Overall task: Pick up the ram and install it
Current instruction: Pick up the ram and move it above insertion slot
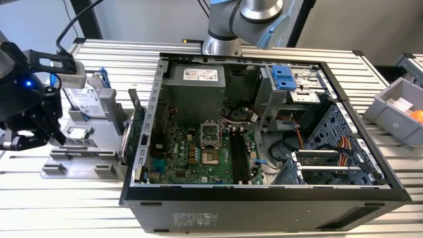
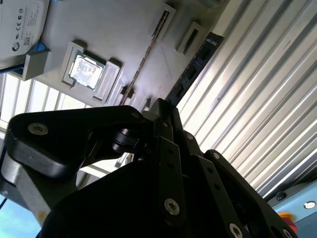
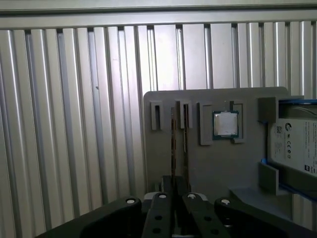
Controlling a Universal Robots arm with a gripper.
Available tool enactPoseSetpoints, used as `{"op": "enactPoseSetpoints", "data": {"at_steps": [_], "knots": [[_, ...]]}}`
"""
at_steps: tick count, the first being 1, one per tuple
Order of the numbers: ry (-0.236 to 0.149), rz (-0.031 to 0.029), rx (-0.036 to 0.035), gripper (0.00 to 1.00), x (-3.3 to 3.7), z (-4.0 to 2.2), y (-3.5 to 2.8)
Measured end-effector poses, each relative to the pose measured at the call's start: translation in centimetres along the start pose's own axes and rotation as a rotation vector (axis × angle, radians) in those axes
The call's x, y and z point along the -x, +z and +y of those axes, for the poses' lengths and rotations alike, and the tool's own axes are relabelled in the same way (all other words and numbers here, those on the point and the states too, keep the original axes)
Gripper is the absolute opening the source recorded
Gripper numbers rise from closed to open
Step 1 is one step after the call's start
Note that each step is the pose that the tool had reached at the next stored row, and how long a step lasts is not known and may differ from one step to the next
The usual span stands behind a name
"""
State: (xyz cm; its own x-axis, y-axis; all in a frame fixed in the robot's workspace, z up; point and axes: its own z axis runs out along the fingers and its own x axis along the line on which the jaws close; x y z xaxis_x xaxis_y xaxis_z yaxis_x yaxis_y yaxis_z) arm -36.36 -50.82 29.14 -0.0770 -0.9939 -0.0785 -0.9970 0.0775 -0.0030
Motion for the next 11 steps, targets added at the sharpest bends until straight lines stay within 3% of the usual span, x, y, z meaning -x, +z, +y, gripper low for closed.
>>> {"op": "enactPoseSetpoints", "data": {"at_steps": [11], "knots": [[0.0, 0.0, 0.0, 0.0, 0.12, -0.01, -1.51]]}}
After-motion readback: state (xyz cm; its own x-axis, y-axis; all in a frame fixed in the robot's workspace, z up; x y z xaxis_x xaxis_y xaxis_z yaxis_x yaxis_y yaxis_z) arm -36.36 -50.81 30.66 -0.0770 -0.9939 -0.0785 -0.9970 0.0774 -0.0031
